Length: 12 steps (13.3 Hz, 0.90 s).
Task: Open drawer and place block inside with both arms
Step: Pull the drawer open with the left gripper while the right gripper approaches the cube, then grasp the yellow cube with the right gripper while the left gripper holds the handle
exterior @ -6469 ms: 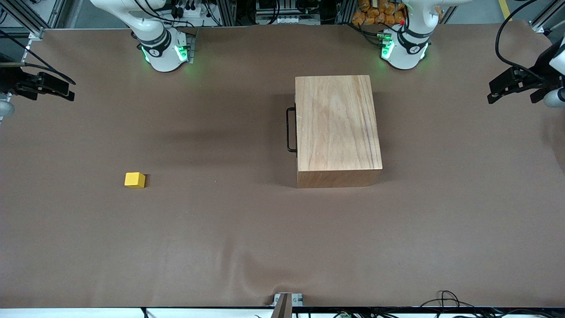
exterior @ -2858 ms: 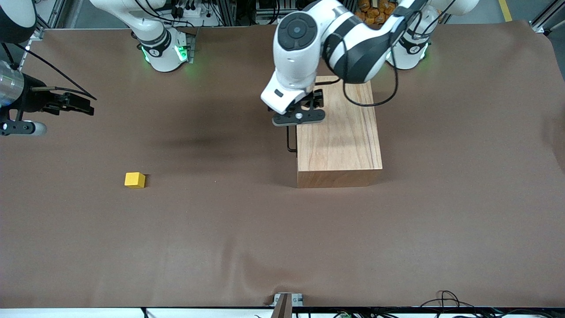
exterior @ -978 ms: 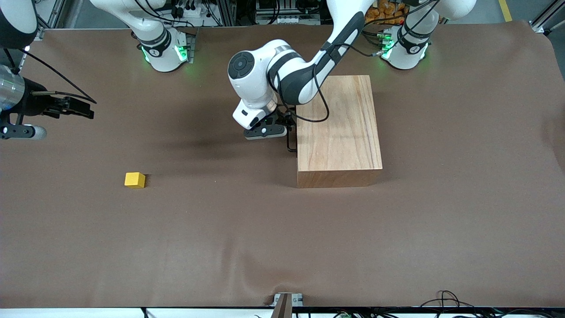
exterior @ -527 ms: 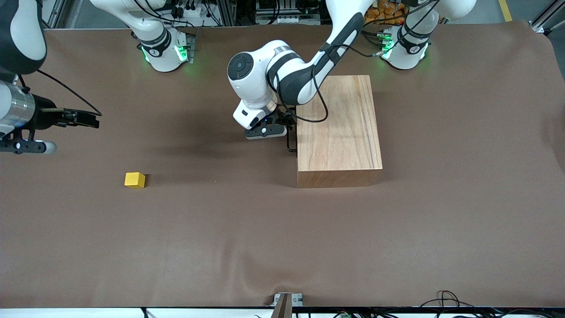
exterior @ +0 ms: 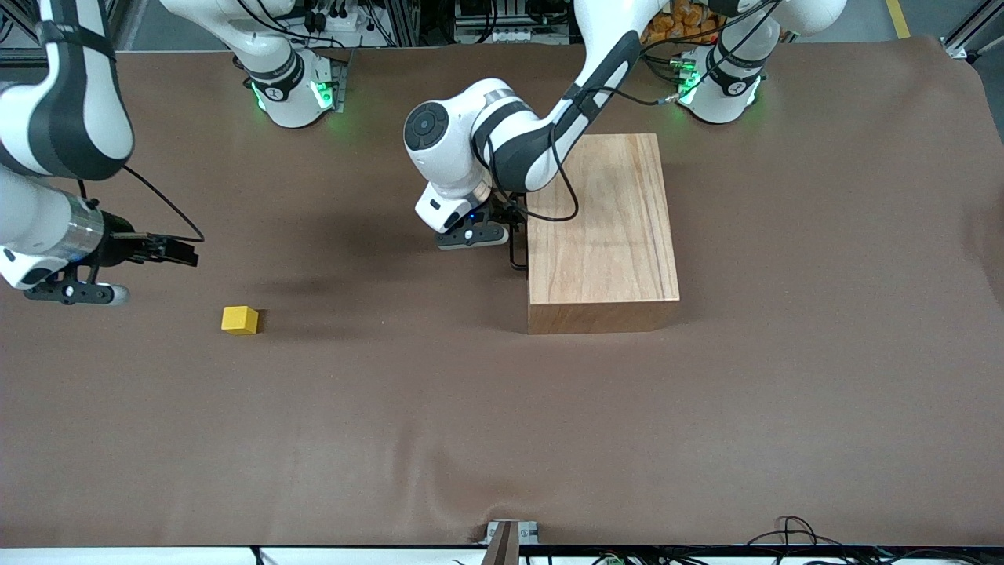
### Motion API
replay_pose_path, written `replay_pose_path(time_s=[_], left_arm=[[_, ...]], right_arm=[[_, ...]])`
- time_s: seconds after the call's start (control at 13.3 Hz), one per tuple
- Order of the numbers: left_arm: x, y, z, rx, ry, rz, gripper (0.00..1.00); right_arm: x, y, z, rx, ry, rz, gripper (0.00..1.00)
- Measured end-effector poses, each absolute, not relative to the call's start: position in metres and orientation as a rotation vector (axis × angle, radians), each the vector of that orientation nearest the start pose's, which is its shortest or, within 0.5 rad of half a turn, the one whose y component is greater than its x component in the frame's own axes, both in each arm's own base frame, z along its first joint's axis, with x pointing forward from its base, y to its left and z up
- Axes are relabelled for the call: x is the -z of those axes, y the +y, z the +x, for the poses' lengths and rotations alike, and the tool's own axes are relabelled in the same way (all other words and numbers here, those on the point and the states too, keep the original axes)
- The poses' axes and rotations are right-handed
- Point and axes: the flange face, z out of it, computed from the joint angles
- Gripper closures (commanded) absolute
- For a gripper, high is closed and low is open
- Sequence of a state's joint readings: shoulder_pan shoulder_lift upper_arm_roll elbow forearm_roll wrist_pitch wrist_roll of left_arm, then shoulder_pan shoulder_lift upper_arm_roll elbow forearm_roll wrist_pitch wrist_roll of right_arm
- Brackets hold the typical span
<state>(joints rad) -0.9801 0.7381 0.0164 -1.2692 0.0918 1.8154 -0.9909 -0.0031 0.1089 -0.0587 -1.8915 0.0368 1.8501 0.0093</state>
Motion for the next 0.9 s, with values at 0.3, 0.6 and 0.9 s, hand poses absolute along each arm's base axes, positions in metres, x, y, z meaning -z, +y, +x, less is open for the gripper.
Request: replay_pose_path(time_s=[0.3, 0.6, 0.9], left_arm=[[-0.303, -0.597, 0.41, -0.047, 0.023, -2.946, 0.0], [-0.306, -0.602, 0.41, -0.058, 0.008, -2.99, 0.0], [-0.309, -0.608, 0.41, -0.043, 0.005, -3.038, 0.0]], right_arm=[[-0.386, -0.032, 0.563, -0.1, 0.136, -3.11, 0.0], [-0.356, -0.032, 0.556, -0.016, 0.089, -3.117, 0.0], [-0.31, -0.031, 0.568, -0.051, 0.069, -3.123, 0.0]])
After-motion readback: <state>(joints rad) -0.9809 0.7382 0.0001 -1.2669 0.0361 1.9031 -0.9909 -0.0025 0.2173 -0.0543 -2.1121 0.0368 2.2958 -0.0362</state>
